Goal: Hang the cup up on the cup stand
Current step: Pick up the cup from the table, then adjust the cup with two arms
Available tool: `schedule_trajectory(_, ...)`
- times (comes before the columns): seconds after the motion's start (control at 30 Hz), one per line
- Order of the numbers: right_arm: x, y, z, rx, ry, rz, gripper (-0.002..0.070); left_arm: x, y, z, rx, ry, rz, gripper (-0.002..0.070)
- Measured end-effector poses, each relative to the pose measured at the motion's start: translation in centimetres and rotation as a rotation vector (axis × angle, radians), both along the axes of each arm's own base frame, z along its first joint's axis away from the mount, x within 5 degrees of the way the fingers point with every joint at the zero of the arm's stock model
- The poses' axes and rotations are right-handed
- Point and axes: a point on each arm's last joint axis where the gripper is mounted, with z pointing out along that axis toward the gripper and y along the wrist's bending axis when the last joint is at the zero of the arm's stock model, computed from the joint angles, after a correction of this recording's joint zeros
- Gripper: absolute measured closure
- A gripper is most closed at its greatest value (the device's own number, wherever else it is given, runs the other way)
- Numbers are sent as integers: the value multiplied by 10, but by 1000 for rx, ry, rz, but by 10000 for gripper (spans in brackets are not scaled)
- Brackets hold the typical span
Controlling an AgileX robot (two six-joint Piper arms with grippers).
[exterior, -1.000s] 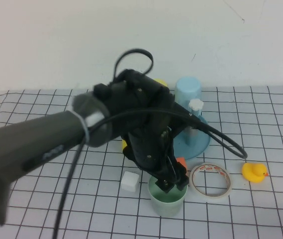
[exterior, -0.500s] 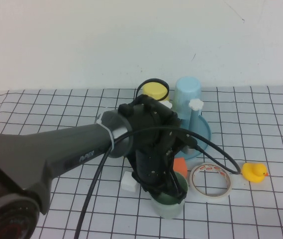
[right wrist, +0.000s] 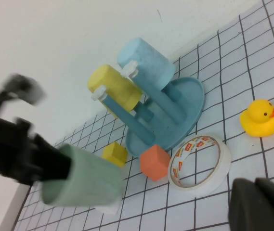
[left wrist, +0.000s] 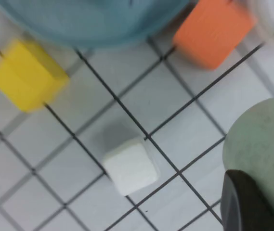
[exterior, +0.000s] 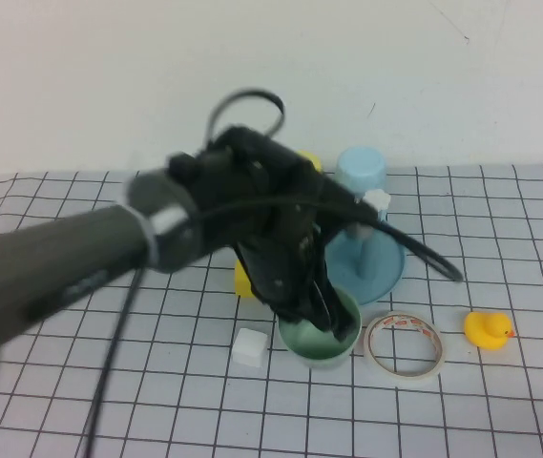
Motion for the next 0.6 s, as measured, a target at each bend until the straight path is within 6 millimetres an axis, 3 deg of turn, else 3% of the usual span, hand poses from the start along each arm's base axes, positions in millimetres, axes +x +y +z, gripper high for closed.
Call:
schedule_trajectory(0.17,0,0,0,2,0,1,678,-29,24,63,-92,-132,-44,669)
schedule_trajectory(0.27,0,0,0,2,1,2,678,-52,43,88,-159,-217,-51,669)
schedule_trajectory(0.43,-1,2,0,15,9,17,678,-92,76,104,-299,-393,-58,669)
schedule_trajectory(0.6,-2,7,4,146,5,51,678,-118,98,89,-409,-598,-95,669)
